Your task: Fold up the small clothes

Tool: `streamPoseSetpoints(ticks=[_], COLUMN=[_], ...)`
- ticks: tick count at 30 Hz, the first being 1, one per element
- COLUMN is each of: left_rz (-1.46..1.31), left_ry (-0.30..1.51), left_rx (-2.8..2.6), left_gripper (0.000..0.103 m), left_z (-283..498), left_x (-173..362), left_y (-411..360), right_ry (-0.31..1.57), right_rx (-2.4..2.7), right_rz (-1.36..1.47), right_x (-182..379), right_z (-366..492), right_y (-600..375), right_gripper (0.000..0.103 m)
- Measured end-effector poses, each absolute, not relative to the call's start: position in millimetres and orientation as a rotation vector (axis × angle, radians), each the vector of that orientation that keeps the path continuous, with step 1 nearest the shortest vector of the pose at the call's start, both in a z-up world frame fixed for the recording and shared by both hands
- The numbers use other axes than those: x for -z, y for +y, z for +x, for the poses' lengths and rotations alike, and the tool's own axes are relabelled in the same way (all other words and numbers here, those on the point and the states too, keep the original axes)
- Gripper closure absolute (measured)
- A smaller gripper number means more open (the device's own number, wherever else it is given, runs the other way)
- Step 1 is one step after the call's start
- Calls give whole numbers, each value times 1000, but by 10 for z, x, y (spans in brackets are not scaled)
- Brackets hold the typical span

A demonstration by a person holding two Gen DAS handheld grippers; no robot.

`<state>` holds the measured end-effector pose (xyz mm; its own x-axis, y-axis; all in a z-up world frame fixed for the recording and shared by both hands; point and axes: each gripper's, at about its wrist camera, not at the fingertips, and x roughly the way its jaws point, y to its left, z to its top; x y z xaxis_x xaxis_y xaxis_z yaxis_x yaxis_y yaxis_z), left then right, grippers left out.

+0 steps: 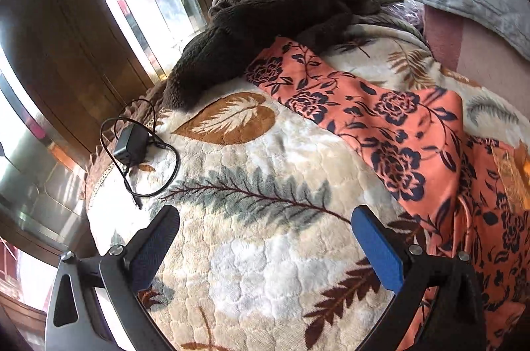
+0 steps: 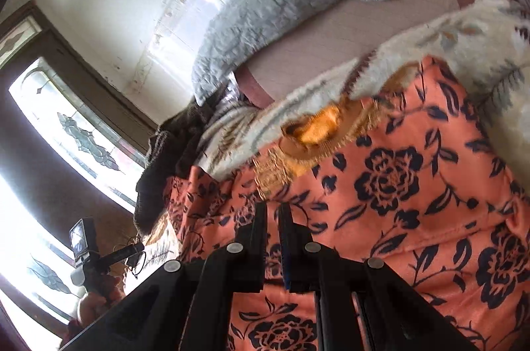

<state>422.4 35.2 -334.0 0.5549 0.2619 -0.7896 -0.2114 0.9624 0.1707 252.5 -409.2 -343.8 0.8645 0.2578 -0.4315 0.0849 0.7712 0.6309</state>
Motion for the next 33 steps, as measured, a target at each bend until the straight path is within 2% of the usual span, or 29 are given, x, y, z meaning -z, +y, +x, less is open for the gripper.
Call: streamPoseSetpoints(ticks=[1, 2, 3, 4, 6, 11, 14, 16, 17, 19, 20, 21, 22, 23, 24, 26, 28, 33], left_rz=[23, -12, -55, -102, -190, -474, -683, -700, -700, -730, -745, -747, -747, -764, -795, -819, -755, -523], left_ry=[950, 969, 991, 1010, 1030, 1146, 1152, 1097, 1070, 1044, 1021, 1001, 980, 982, 1008, 1020, 969, 851], left_rx=[-264, -248, -225, -199, -161, -158, -182, -228, -228, -242, -248, -246, -214, -170, -154, -116, -63, 145], left_gripper=[0, 0, 0, 0, 0, 0, 1, 3, 3, 4, 4, 14, 28, 61, 81, 95, 94, 95], left_z=[4298, 4389, 4496, 4599, 4818, 5503, 5744, 5861, 5933, 6049, 6085, 6127, 6164, 6211, 6260, 6281, 6247, 5984], left_x=[3333, 3342, 3368, 3412, 3498, 3917, 4176, 4172, 4162, 4156, 4141, 4125, 4113, 4136, 4176, 4165, 3953, 3274], left_y=[457, 538, 621, 659, 735, 965, 1089, 1095, 1095, 1109, 1111, 1105, 1087, 1073, 1070, 1024, 891, 344], right_ry=[477, 442, 422, 416, 359, 360, 396, 424, 434, 478, 509, 533, 549, 560, 563, 549, 529, 494], right_rx=[-71, -31, 5, 36, 89, 81, 78, 72, 72, 56, 51, 56, 70, 90, 100, 102, 109, 119], right_rz=[638, 604, 602, 629, 706, 771, 756, 747, 741, 734, 733, 732, 725, 711, 702, 699, 683, 688], right_x=[3356, 3315, 3308, 3333, 3386, 3398, 3421, 3455, 3476, 3535, 3570, 3604, 3632, 3645, 3647, 3622, 3577, 3471], right_z=[2475, 2436, 2417, 2407, 2333, 2367, 2421, 2476, 2492, 2560, 2603, 2634, 2654, 2663, 2662, 2637, 2601, 2543], right_y=[-4039, -3999, -3984, -4002, -4076, -4316, -4323, -4309, -4304, -4304, -4310, -4317, -4320, -4325, -4327, -4334, -4330, -4357], right_gripper=[91, 84, 48, 0, 0, 0, 0, 2, 4, 30, 37, 50, 64, 69, 70, 74, 77, 78])
